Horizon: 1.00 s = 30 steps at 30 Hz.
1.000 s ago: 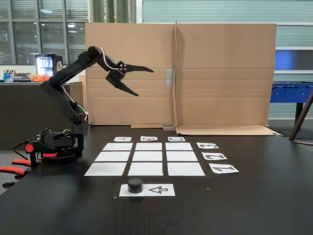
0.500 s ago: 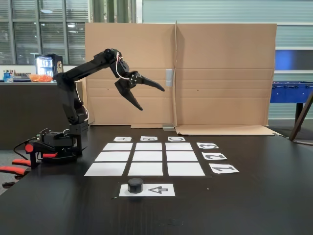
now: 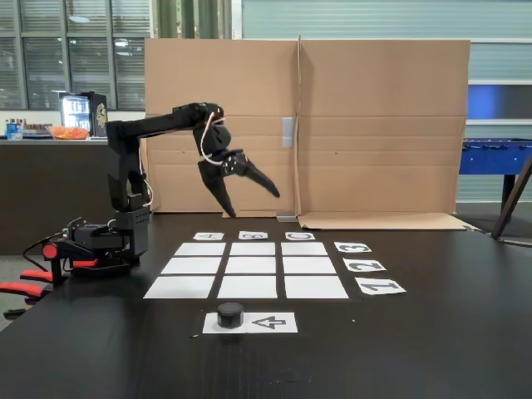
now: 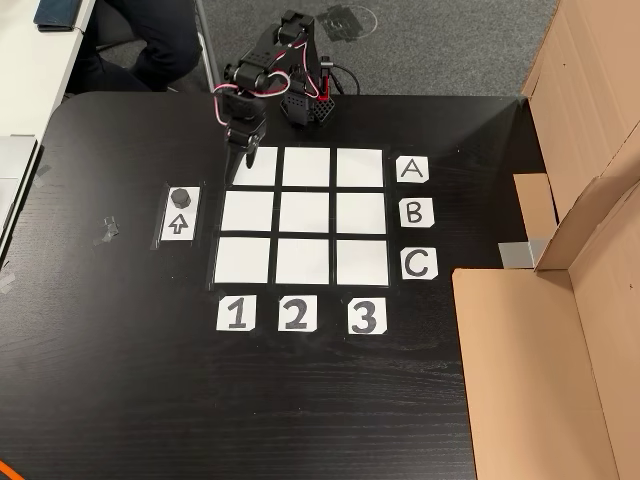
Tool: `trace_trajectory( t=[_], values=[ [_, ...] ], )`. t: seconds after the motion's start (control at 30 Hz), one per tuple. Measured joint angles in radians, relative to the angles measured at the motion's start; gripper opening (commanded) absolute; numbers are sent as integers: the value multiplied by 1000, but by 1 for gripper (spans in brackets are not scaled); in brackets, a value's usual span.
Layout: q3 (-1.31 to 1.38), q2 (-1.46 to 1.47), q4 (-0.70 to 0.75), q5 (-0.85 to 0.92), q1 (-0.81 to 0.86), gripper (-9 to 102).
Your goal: Pick up a new token and place it in the grid on square A2.
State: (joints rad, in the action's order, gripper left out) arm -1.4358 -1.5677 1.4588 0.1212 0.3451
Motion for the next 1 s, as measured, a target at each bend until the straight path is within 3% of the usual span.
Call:
trace_trajectory(
  t=[0.63, 1.0],
  values=[
    [149, 245, 0, -6, 192, 46],
    [528, 554, 106, -6, 291, 46]
  ],
)
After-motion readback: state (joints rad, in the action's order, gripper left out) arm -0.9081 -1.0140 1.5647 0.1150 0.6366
